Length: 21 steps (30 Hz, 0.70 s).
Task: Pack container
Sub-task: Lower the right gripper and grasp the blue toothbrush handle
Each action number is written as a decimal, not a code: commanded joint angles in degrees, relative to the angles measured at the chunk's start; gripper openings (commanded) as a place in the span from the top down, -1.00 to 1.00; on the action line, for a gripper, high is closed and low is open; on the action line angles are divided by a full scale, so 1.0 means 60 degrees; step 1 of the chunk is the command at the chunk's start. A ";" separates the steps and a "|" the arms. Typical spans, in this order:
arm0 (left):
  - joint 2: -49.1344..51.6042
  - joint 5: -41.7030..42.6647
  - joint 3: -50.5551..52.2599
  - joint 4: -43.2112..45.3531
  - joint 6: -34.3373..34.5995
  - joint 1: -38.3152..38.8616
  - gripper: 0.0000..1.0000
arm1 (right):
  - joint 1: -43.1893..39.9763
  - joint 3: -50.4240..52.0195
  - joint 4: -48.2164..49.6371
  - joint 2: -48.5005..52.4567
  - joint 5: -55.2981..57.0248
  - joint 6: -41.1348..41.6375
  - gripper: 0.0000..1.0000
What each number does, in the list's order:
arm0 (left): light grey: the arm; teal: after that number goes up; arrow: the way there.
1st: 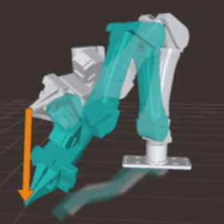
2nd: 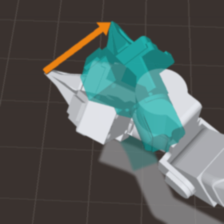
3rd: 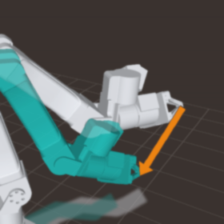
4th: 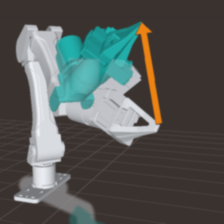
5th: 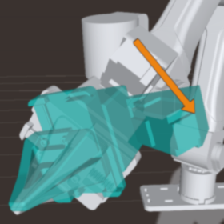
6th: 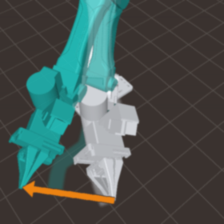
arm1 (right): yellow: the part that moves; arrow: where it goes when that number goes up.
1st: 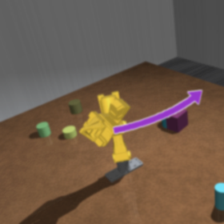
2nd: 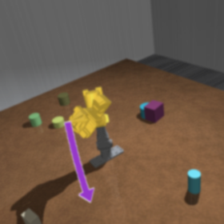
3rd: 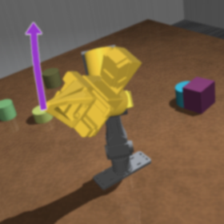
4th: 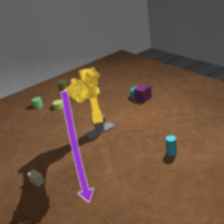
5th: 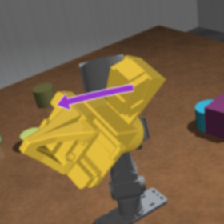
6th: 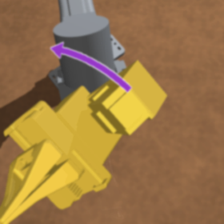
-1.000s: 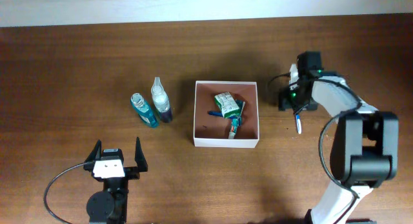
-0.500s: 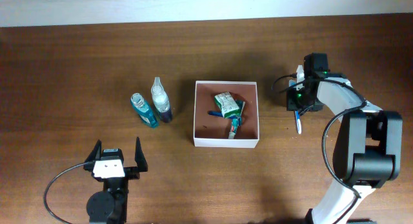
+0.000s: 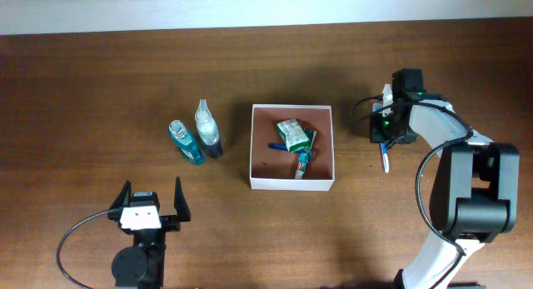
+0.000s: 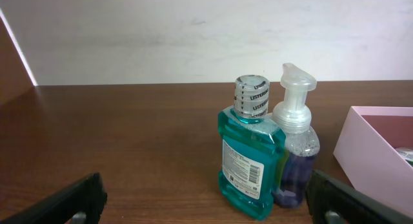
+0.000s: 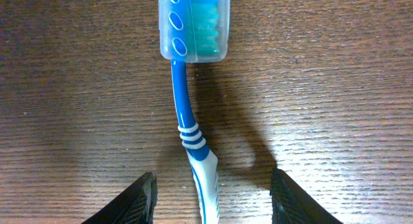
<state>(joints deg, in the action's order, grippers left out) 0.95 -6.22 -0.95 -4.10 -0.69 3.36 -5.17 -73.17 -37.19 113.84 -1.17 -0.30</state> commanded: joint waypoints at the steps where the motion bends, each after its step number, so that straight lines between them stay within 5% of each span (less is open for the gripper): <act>1: -0.0055 0.0098 0.0073 0.0000 -0.0186 0.0000 -0.99 | -0.0044 0.0211 -0.0153 0.0335 -0.0135 0.0025 0.00; 21: -0.0055 0.0098 0.0073 0.0000 -0.0186 0.0000 -1.00 | -0.0044 0.0211 -0.0248 0.0335 -0.0131 0.0051 -0.02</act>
<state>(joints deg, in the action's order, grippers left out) 0.95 -6.22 -0.95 -4.10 -0.69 3.36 -5.17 -73.17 -37.82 113.84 -1.15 -0.25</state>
